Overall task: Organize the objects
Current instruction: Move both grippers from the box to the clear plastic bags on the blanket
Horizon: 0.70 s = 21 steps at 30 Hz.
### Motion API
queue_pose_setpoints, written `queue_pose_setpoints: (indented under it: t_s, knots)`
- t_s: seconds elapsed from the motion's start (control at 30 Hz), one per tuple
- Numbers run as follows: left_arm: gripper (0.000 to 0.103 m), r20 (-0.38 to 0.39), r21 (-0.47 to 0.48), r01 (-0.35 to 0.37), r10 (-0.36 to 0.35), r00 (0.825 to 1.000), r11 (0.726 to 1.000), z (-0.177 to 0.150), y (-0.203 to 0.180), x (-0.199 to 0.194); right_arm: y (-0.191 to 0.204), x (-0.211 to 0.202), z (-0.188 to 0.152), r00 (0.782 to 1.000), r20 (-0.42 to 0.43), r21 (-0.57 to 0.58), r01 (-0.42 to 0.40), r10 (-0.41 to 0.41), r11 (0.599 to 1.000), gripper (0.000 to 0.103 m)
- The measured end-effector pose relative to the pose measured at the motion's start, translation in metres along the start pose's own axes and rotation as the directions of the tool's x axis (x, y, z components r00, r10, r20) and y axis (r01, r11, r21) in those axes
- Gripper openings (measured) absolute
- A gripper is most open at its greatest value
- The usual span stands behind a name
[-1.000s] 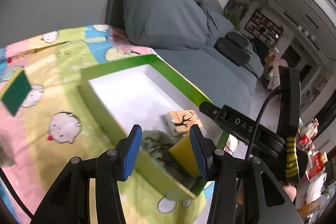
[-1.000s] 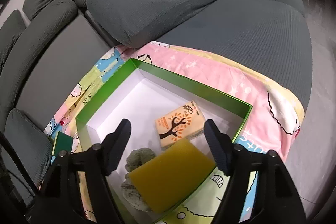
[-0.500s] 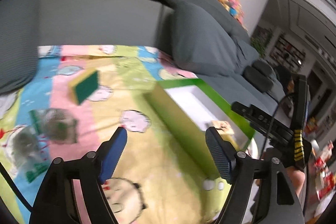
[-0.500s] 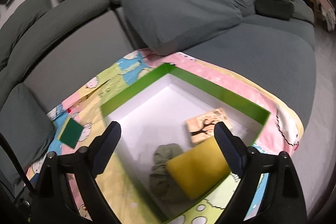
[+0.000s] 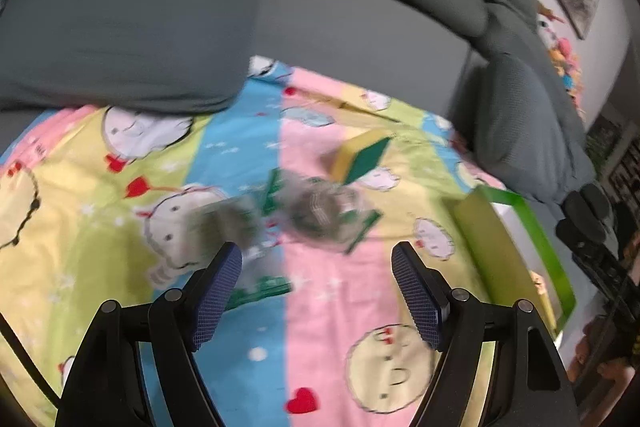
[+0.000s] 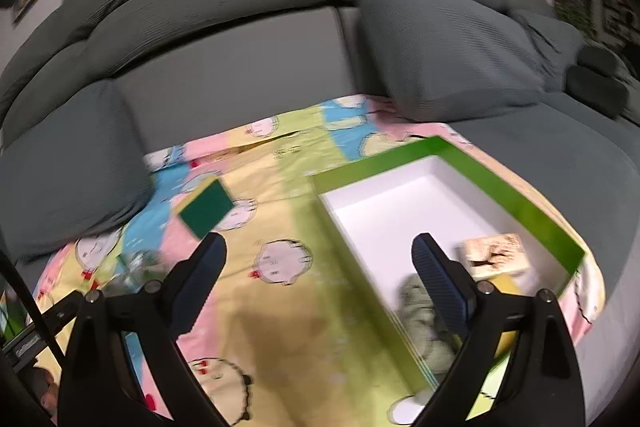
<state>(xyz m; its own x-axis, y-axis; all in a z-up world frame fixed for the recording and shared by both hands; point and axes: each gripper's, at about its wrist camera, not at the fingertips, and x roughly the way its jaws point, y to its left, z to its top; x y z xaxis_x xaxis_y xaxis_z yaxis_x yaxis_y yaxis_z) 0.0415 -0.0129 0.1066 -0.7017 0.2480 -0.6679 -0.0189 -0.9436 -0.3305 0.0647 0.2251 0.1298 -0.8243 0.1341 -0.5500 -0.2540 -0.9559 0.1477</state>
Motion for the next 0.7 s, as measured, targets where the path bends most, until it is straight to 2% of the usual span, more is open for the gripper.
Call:
queue_pose_setpoints:
  t_s: [0.17,0.27,0.37,0.47,0.53,0.57,0.63,0.7]
  knots:
    - [0.078,-0.058,-0.072,-0.012,0.008,0.998,0.997,-0.004,0.030,0.009,0.031,0.007,-0.005,0.990,-0.035,-0.014,-0.137,0.137,0.990,0.093]
    - [0.078,-0.087,-0.121,-0.021,0.011,0.996,0.992,-0.005,0.047,0.013,0.049,0.016,-0.009,0.970,-0.071,0.013,-0.234,0.234,0.972,0.093]
    - [0.078,-0.120,-0.152,-0.015,-0.003,0.993,0.988,-0.008,0.058,0.019,0.072,0.030,-0.016,0.931,-0.122,0.037,-0.342,0.344,0.939,0.093]
    - [0.078,-0.150,-0.189,-0.009,-0.020,0.988,0.982,-0.009,0.068,0.028,0.096,0.054,-0.024,0.873,-0.216,0.079,-0.432,0.438,0.898,0.092]
    - [0.078,-0.154,-0.197,-0.023,-0.008,0.988,0.980,-0.009,0.071,0.031,0.112,0.064,-0.028,0.846,-0.259,0.083,-0.460,0.465,0.884,0.086]
    - [0.078,-0.154,-0.199,-0.027,-0.004,0.988,0.980,-0.009,0.073,0.032,0.123,0.071,-0.031,0.825,-0.289,0.087,-0.483,0.486,0.871,0.084]
    - [0.078,-0.161,-0.201,-0.033,0.000,0.987,0.979,-0.008,0.075,0.037,0.137,0.079,-0.035,0.793,-0.328,0.101,-0.511,0.514,0.853,0.074]
    - [0.078,-0.174,-0.207,-0.043,0.007,0.985,0.977,-0.007,0.078,0.044,0.148,0.082,-0.039,0.770,-0.356,0.101,-0.531,0.529,0.841,0.071]
